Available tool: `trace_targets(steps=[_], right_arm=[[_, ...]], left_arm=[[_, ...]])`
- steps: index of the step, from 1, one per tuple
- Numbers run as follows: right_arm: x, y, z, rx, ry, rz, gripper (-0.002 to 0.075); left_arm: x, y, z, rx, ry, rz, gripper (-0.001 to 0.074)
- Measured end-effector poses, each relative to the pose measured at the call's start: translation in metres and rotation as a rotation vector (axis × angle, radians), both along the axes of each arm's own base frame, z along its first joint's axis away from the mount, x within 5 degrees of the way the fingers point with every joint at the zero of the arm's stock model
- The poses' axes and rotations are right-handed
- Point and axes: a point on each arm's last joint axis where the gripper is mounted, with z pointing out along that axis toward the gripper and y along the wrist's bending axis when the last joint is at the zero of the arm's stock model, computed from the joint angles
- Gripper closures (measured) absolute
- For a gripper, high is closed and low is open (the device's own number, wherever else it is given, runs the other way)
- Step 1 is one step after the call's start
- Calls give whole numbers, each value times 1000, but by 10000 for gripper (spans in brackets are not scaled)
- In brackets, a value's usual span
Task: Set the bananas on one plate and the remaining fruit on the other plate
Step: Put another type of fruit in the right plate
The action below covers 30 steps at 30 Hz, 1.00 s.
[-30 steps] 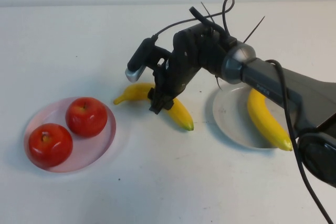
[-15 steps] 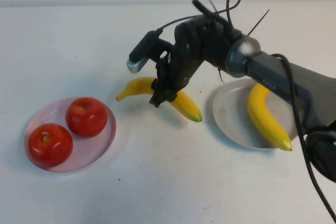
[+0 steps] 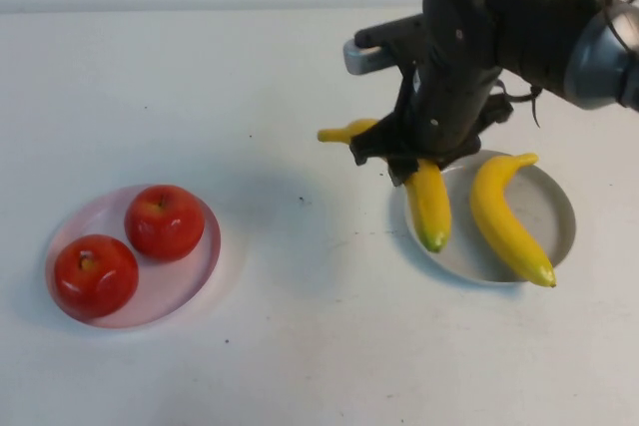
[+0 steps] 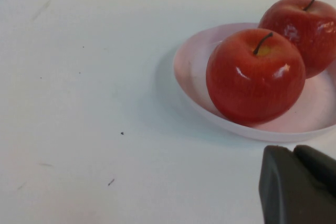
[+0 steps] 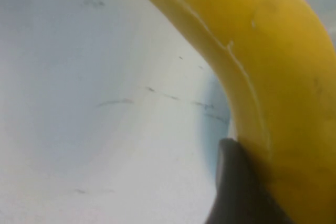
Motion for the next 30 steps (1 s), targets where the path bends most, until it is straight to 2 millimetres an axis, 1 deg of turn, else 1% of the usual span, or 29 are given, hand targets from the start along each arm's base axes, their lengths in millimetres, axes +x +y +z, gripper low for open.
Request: trace_targets(steps=[5, 10, 13, 18, 20, 26, 30], right_arm=[[1, -21, -27, -14, 66, -116, 421], [11, -37, -37, -19, 84, -179, 421], [16, -43, -43, -40, 91, -207, 421], [19, -48, -52, -76, 106, -223, 421], [20, -49, -52, -76, 107, -226, 418], [20, -49, -52, -78, 105, -228, 375], [20, -49, -52, -79, 107, -228, 363]], left_arm=[[0, 0, 0, 0, 0, 0, 734], [0, 0, 0, 0, 0, 0, 734], [0, 0, 0, 0, 0, 0, 734], [0, 0, 0, 0, 0, 0, 734], [0, 0, 0, 0, 0, 0, 734], [0, 0, 0, 0, 0, 0, 734], [0, 0, 0, 0, 0, 0, 734]])
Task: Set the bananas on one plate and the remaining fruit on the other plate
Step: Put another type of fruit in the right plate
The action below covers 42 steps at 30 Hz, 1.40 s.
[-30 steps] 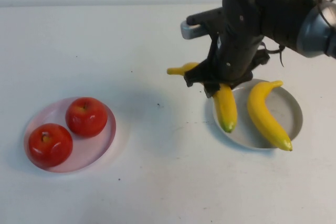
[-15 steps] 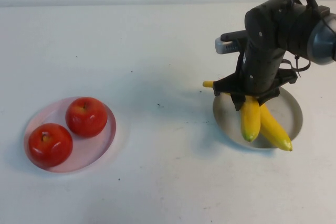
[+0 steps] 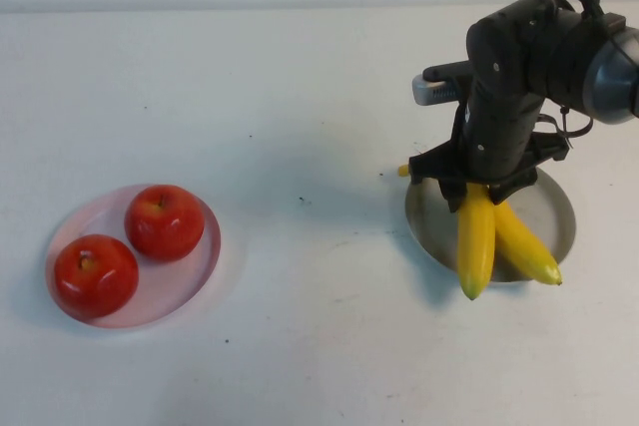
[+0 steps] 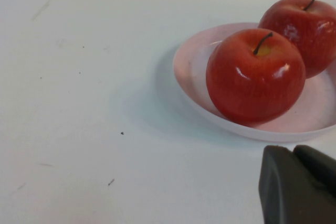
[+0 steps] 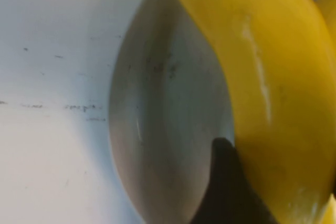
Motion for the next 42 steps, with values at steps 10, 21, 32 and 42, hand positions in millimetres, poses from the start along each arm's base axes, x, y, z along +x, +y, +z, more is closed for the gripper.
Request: trace_targets(steps=[10, 21, 32, 42], right_arm=[[-3, -2, -1, -21, 36, -6, 360], [-1, 7, 0, 17, -18, 16, 360], [-27, 13, 36, 8, -5, 114, 517], [-107, 34, 134, 125, -180, 395, 735]], left_arm=[[0, 0, 0, 0, 0, 0, 734], [0, 0, 0, 0, 0, 0, 734], [0, 0, 0, 0, 0, 2, 734], [0, 0, 0, 0, 0, 2, 734]])
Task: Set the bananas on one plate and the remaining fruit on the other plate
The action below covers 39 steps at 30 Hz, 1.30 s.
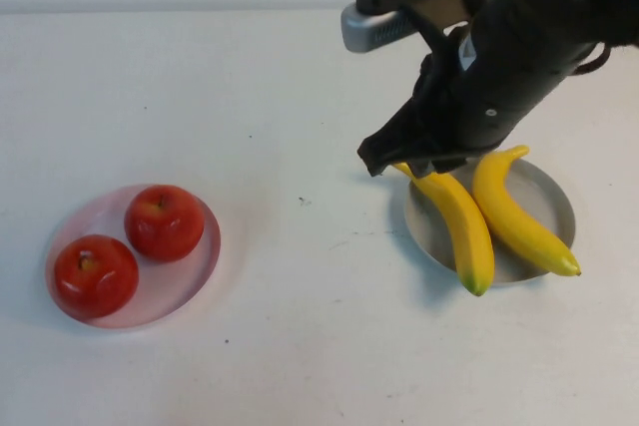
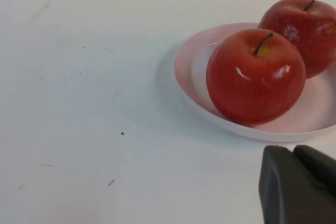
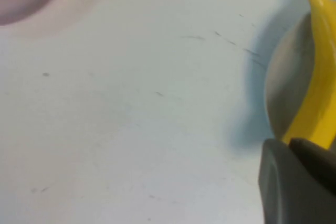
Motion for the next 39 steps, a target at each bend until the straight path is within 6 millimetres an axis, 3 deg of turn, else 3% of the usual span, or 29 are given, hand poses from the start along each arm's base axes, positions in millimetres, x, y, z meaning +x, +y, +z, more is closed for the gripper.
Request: trace_targets(steps=[4, 7, 12, 16, 25, 28, 33, 36, 39], right_arm=[[-47, -6, 48, 96, -98, 94, 739], [-68, -16, 69, 152, -134, 121, 740], [-85, -32, 88, 200, -175, 134, 741], [-93, -35, 93, 185, -202, 250, 741], [-95, -34, 94, 162, -223, 338, 741], [-101, -43, 94, 138, -246, 348, 741], [-111, -81, 75, 86, -302, 277, 741], [-110, -109, 52, 150, -388, 165, 741], [-113, -143, 14, 215, -478, 2, 741]], left_arm=[[0, 0, 0, 0, 0, 0, 734], [0, 0, 0, 0, 0, 0, 734], [0, 0, 0, 0, 0, 0, 734], [0, 0, 0, 0, 0, 0, 734], [0, 0, 0, 0, 0, 0, 734], [0, 0, 0, 0, 0, 0, 734], [0, 0, 0, 0, 0, 0, 734], [0, 0, 0, 0, 0, 0, 734], [0, 0, 0, 0, 0, 0, 734]])
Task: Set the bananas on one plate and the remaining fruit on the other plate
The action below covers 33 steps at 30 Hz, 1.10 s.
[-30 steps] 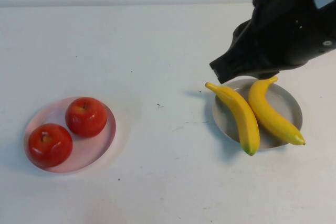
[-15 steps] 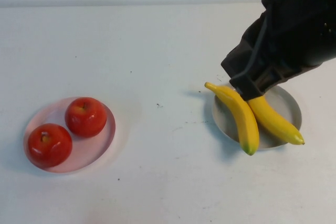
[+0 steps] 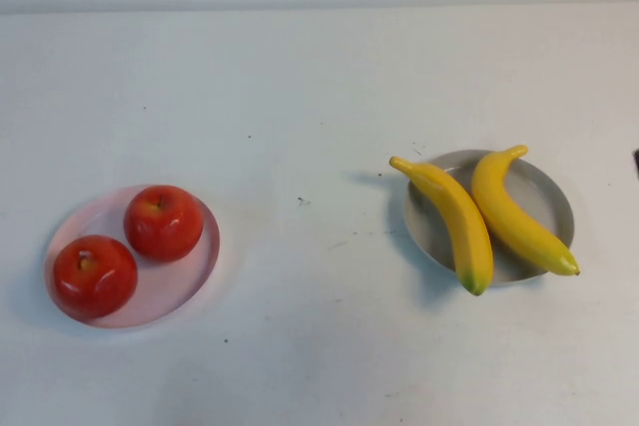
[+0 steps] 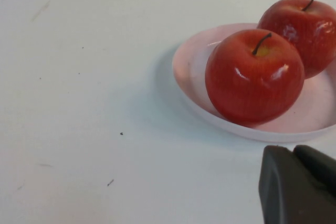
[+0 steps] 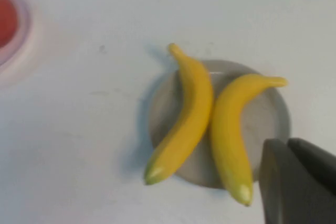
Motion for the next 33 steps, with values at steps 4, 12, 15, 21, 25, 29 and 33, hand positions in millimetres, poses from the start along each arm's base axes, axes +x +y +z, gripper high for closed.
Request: trace_targets(steps=[4, 12, 15, 21, 25, 29, 33], right_arm=[[-18, -39, -54, 120, -85, -217, 741], [-76, -72, -134, 195, -320, -432, 741], [-91, -74, -157, 201, -451, -438, 741], [-102, -76, -179, 225, -562, -440, 741], [-103, -74, -185, 209, -493, -428, 741], [-104, -72, -197, 147, -372, -404, 741], [-107, -71, -205, 134, -287, -392, 741]], left_arm=[[0, 0, 0, 0, 0, 0, 734], [0, 0, 0, 0, 0, 0, 734], [0, 0, 0, 0, 0, 0, 734], [0, 0, 0, 0, 0, 0, 734], [0, 0, 0, 0, 0, 0, 734], [0, 0, 0, 0, 0, 0, 734], [0, 0, 0, 0, 0, 0, 734]])
